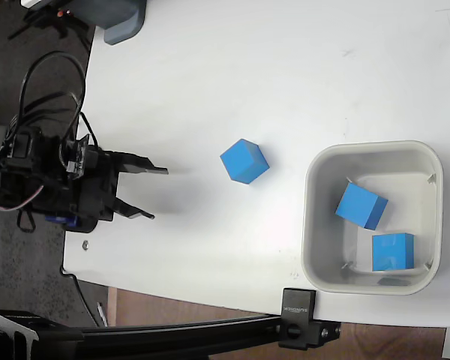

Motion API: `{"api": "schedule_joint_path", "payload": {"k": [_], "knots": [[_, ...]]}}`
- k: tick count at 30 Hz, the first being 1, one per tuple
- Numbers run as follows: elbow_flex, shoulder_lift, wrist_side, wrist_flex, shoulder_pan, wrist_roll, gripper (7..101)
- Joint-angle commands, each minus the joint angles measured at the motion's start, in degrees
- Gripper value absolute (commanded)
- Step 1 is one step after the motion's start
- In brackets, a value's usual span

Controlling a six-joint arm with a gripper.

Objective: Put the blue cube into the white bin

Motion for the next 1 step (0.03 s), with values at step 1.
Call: {"api": "schedule_joint_path", "payload": {"k": [1], "knots": [[-1.4,1.4,-0.5,-1.3,0.1,0.1,100.3]]}}
